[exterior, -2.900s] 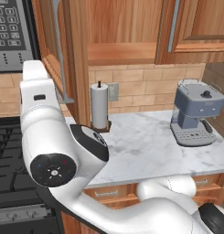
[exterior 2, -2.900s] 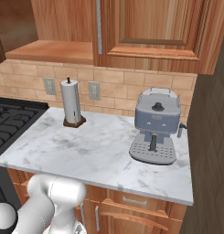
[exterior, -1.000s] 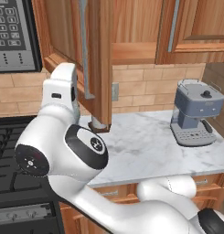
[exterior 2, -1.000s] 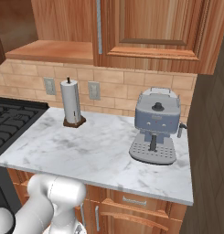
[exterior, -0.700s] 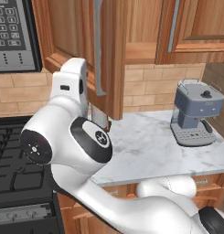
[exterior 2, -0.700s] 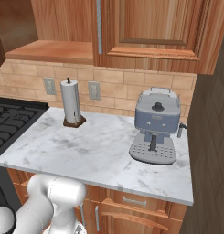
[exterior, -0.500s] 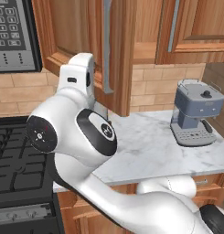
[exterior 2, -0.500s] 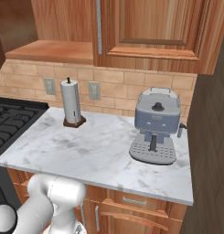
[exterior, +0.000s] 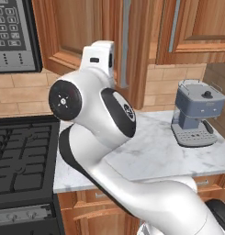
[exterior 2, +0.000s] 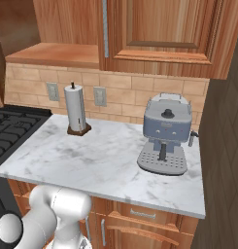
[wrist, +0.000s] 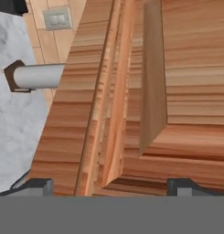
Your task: Open the cabinet. Pick the soap dispenser and place it next to the sink. Then close the cabinet.
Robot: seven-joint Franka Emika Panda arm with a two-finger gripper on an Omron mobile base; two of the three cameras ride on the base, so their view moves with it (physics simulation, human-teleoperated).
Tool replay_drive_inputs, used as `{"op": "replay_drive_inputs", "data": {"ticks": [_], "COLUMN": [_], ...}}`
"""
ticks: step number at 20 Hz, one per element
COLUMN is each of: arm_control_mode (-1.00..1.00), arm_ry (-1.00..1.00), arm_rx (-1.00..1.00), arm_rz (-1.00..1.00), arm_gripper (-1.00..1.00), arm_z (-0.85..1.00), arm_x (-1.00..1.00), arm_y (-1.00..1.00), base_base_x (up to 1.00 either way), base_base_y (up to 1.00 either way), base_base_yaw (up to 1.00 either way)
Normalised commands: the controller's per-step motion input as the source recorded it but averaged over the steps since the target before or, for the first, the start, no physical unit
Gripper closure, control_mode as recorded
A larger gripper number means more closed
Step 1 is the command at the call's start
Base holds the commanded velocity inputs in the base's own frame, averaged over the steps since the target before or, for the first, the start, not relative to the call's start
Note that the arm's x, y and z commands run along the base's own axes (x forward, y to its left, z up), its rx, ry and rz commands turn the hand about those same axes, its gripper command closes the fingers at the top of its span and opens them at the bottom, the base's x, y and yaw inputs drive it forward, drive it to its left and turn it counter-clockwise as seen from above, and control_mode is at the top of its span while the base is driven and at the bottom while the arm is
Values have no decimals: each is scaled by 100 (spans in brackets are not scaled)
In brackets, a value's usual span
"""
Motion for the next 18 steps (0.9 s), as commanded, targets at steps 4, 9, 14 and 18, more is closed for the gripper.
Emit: {"op": "replay_drive_inputs", "data": {"ticks": [4, 9, 14, 18], "arm_control_mode": [-100, -100, -100, -100], "arm_ry": [6, 2, 0, 0], "arm_rx": [0, 0, 0, 0], "arm_rz": [0, 0, 0, 0], "arm_gripper": [-100, -100, -100, -100], "arm_z": [-2, -12, -15, -25], "arm_x": [31, 50, 52, 56], "arm_y": [-42, -32, -30, -28], "base_base_x": [0, 0, 0, 0], "base_base_y": [0, 0, 0, 0], "base_base_yaw": [0, 0, 0, 0]}}
